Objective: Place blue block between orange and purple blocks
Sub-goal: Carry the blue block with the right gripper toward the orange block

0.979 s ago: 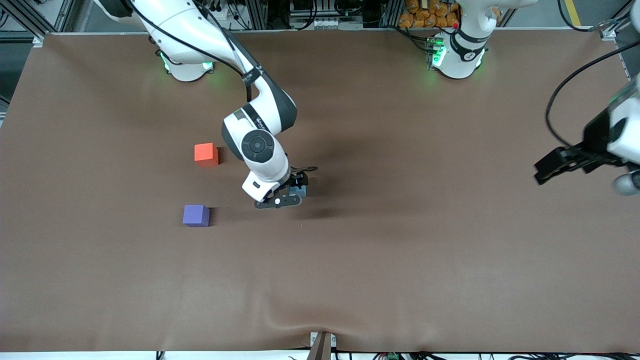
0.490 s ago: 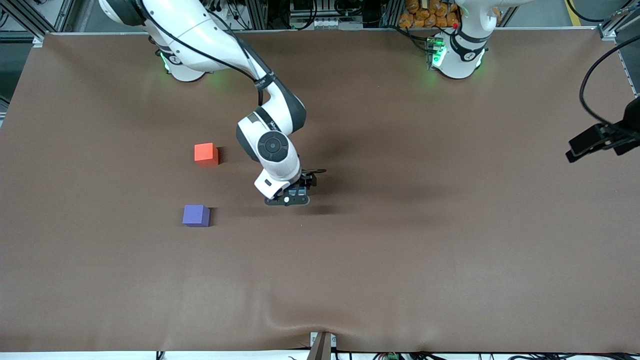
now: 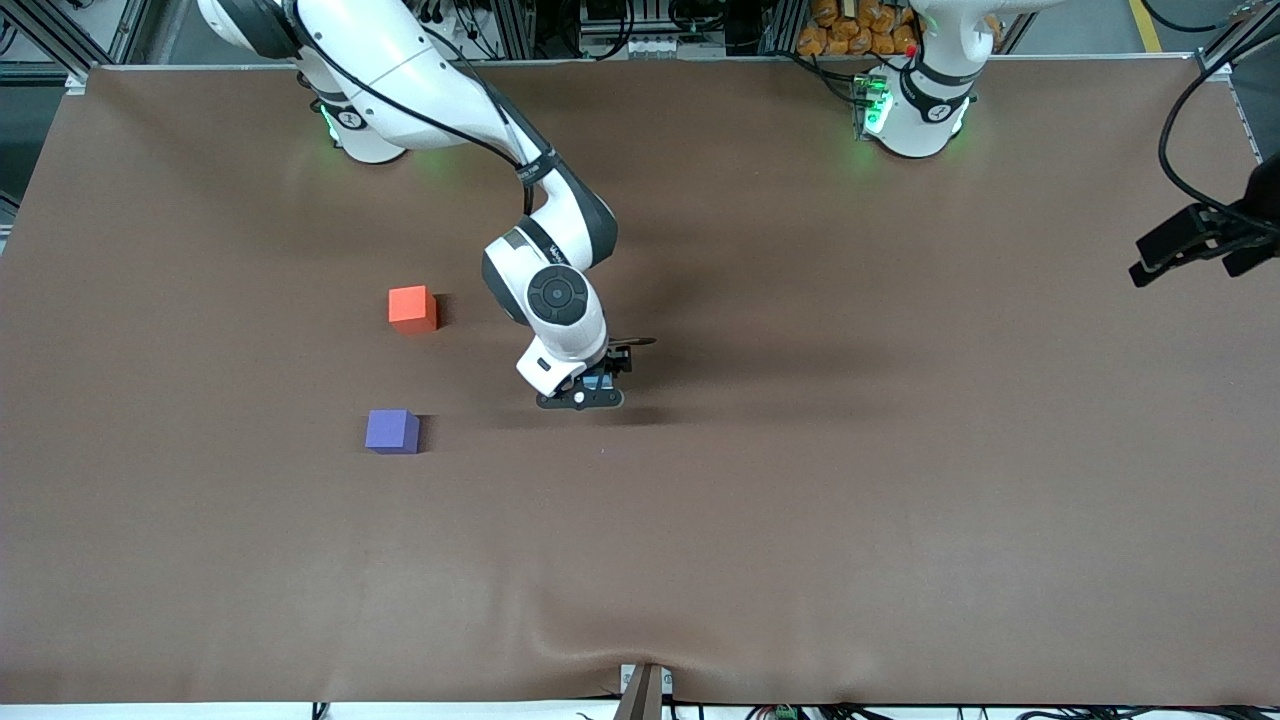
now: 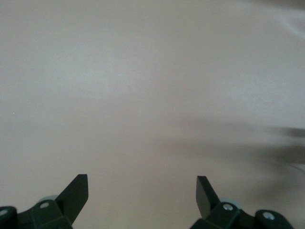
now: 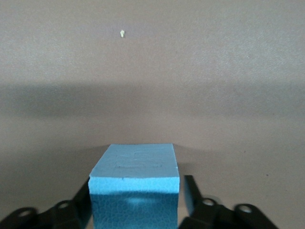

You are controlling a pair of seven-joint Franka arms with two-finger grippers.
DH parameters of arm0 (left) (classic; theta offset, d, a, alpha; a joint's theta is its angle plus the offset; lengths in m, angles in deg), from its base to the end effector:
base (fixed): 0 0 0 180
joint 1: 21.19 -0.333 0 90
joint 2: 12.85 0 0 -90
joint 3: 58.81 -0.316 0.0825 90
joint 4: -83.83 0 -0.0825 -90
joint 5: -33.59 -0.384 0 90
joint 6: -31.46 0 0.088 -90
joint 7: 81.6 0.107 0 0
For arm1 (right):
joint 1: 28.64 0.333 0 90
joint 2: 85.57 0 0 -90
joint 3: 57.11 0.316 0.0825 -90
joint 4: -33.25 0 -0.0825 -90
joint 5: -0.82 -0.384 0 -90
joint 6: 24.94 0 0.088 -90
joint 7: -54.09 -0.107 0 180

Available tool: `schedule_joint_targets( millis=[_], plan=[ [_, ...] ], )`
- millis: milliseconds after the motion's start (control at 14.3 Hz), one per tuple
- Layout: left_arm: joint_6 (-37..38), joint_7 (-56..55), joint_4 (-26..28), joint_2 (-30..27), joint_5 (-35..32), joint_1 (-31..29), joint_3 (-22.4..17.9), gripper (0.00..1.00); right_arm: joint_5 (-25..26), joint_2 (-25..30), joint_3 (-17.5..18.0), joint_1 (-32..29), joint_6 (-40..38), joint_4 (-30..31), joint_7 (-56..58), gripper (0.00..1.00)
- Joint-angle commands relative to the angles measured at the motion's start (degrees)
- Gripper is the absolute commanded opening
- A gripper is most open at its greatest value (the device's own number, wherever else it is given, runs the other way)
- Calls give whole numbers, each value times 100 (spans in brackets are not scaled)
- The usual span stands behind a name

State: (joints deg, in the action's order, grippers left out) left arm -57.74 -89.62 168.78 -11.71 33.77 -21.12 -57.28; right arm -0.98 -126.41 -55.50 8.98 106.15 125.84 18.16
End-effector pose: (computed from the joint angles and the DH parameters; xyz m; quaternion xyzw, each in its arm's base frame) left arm 0.5597 -0.0158 0.6537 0.9981 0.0559 0.0269 0.0041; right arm 0.5341 0.4340 0.2037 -0.9995 -0.0150 0.0289 0.0041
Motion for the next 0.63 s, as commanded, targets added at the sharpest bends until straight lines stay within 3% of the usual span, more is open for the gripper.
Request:
schedule_joint_targets(
  millis=[0, 560],
  plan=[
    [-150, 81, 399, -307, 44, 415, -469, 100, 145, 66, -64, 26, -5, 13, -142, 24],
    [-519, 90, 891, -510, -272, 328, -250, 100, 136, 1181, -56, -675, -1295, 39, -73, 24]
  ],
)
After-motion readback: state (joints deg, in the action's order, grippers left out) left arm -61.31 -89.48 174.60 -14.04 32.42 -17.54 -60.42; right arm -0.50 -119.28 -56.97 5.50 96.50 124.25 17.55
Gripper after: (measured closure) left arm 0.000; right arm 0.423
